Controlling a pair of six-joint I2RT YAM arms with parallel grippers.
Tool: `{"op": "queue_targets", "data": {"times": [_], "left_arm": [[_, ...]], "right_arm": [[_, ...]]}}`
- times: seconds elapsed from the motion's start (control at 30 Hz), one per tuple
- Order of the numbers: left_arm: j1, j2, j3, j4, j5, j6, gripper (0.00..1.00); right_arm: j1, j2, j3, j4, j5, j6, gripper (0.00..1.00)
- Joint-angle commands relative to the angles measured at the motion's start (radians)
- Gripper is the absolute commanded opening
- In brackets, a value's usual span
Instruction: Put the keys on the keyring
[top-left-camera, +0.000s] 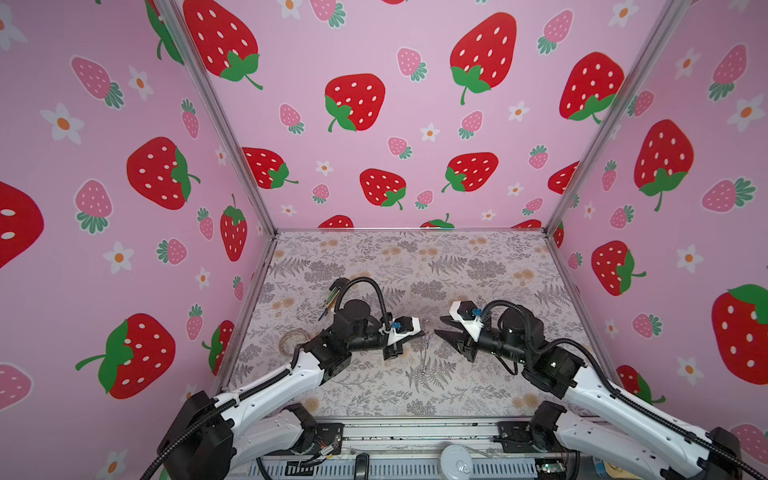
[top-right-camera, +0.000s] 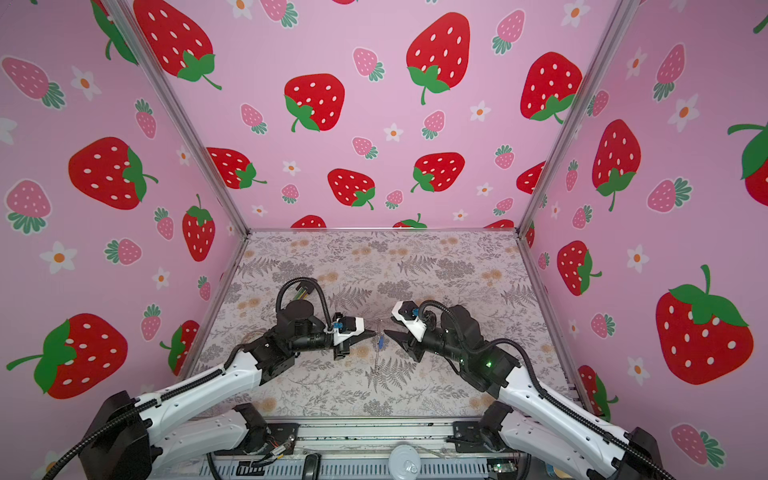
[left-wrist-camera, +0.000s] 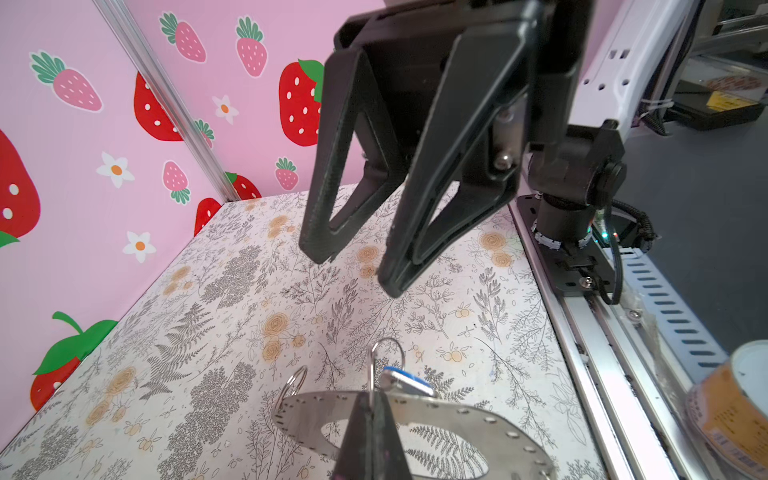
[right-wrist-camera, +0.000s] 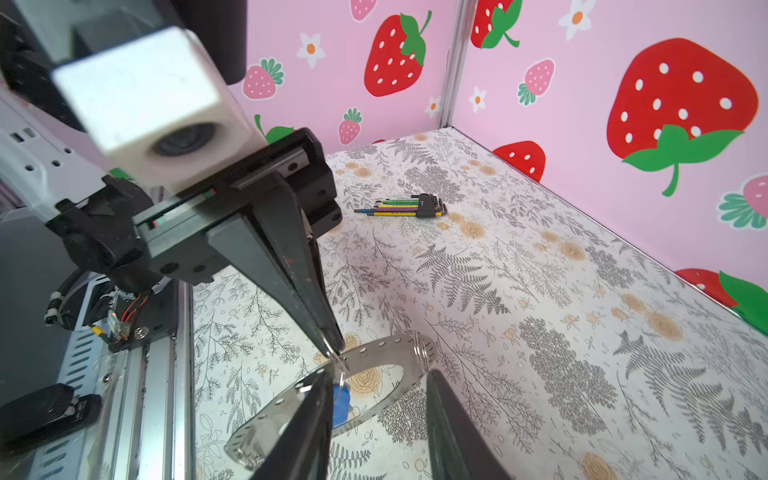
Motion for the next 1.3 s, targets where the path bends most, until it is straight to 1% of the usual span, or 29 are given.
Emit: {"op": "queue_targets", "data": {"times": [0.0, 0.17, 0.53, 0.73, 0.8, 0.93, 1.0, 1.1, 1.17, 1.27], "left_arm": [[0.007, 0.005, 0.047, 0.044, 0.053, -0.004, 0.0], [0.013, 0.001, 0.046, 0.044, 0.078, -0.002, 0.0], [0.015, 0.003, 0.049, 0.043, 0.112, -0.002, 0.0], [0.015, 0.004, 0.052, 0.037, 0.108, 0.003, 0.0], [0.015, 0.003, 0.05, 0.037, 0.091, 0.003, 0.0], [0.015, -0.006, 0.041, 0.044, 0.008, 0.009, 0.0], [0.013, -0.013, 0.037, 0.048, -0.027, 0.01, 0.0], [0.011, -0.024, 0.027, 0.066, -0.057, 0.011, 0.0], [0.01, -0.03, 0.021, 0.078, -0.065, 0.01, 0.0], [0.009, -0.035, 0.018, 0.082, -0.07, 0.012, 0.0]], "right_arm": [[-0.004, 0.006, -0.017, 0.033, -0.078, -0.049, 0.36], [-0.005, 0.036, -0.015, 0.047, -0.12, -0.054, 0.29], [-0.004, 0.068, -0.025, 0.081, -0.151, -0.067, 0.23], [-0.003, 0.072, -0.019, 0.061, -0.14, -0.072, 0.23], [-0.003, 0.072, -0.013, 0.044, -0.118, -0.07, 0.25], [-0.003, 0.047, -0.017, 0.052, -0.041, -0.007, 0.35], [-0.003, 0.031, -0.041, 0.085, -0.032, 0.04, 0.35], [-0.003, 0.018, -0.081, 0.137, -0.033, 0.121, 0.34], [-0.003, 0.025, -0.099, 0.17, -0.045, 0.167, 0.31], [-0.003, 0.048, -0.104, 0.201, -0.062, 0.197, 0.28]]}}
